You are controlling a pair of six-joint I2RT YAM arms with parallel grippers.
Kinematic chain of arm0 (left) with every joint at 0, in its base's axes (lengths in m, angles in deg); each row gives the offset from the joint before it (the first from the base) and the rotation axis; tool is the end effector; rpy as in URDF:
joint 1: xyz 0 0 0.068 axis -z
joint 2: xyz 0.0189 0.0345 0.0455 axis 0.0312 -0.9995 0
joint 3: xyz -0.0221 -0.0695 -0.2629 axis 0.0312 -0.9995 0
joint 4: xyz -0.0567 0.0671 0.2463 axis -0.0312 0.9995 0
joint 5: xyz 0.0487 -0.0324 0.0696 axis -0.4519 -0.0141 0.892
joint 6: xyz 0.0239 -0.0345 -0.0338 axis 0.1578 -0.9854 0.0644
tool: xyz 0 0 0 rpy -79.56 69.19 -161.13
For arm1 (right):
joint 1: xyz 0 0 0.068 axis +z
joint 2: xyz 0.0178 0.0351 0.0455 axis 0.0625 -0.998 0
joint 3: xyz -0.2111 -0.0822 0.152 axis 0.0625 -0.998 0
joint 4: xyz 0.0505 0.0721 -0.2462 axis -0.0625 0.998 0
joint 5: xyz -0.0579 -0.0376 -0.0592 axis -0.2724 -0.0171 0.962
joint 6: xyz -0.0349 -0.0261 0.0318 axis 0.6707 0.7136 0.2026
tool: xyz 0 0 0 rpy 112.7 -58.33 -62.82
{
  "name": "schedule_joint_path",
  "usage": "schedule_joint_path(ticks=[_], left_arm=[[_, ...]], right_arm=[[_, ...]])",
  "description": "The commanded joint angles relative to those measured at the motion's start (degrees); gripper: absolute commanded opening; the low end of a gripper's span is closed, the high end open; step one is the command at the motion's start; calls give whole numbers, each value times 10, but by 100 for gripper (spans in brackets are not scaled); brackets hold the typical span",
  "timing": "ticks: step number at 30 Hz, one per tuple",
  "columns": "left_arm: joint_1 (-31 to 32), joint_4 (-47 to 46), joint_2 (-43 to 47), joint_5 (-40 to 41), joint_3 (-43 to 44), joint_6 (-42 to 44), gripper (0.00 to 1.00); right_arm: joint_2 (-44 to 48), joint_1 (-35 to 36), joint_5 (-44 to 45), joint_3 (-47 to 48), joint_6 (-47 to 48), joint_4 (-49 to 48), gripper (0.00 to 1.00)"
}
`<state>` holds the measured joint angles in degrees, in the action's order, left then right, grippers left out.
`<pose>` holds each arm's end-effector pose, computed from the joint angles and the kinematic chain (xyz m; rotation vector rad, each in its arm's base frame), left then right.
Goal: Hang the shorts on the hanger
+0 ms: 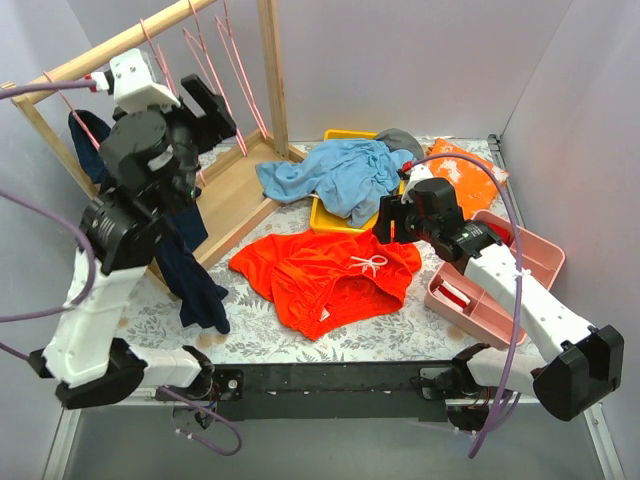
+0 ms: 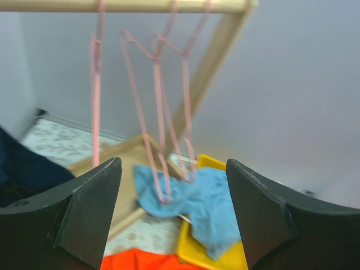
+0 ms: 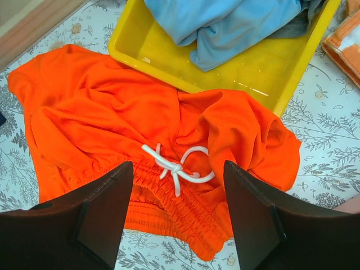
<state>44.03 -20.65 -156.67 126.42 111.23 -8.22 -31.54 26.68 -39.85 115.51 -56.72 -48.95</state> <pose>0.1461 -0.0988 0.5799 -0.7873 1.3857 -0.7482 0.2251 0.1297 0.3278 -0.2374 2.1341 0.4393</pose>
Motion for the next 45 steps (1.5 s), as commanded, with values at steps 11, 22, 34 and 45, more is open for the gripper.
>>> schedule_joint_path(ticks=[11, 22, 34, 45], left_arm=[[-330, 56, -136, -193, 56, -25, 61], [-356, 25, -162, -255, 21, -59, 35], [-356, -24, -134, -250, 8, -40, 0], [-356, -10, -81, -313, 8, -15, 0]], right_arm=[[9, 1, -56, 3, 3, -25, 72], [23, 1, -58, -6, 7, -27, 72], [38, 1, -55, -1, 9, -21, 72], [36, 1, -51, 3, 13, -21, 72]])
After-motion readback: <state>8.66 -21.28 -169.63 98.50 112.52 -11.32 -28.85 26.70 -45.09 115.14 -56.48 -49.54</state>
